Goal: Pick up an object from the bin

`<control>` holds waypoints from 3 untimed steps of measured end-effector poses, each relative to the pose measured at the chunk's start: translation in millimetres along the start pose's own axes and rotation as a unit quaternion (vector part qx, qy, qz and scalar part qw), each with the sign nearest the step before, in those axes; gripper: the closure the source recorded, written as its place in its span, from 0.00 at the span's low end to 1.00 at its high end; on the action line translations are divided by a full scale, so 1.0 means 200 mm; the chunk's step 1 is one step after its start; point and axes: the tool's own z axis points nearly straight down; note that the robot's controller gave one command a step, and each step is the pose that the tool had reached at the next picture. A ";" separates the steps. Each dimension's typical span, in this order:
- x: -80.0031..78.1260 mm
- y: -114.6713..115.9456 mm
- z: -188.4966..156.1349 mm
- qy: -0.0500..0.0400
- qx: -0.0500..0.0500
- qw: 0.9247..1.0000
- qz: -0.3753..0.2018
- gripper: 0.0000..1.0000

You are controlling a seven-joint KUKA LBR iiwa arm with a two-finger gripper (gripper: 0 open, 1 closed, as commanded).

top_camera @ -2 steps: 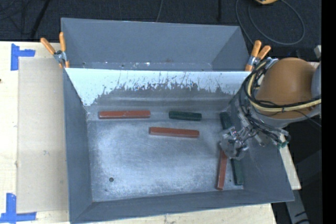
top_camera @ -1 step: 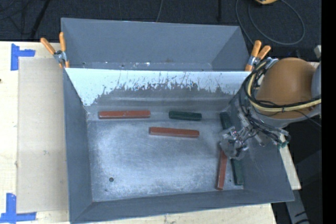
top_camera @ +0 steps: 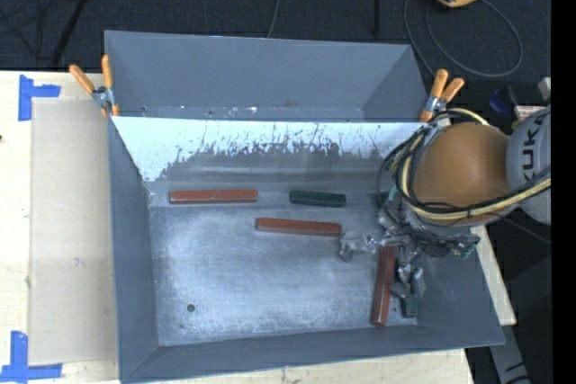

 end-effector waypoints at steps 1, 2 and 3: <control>0.00 0.00 -0.01 -0.001 0.001 1.000 0.002 1.00; 0.00 0.00 -0.01 -0.001 0.001 1.000 0.002 1.00; 0.02 0.19 -0.94 -0.002 0.004 1.000 -0.026 1.00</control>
Offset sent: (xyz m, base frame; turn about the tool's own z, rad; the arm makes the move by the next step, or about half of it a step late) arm 0.0000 0.0000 0.0000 0.0000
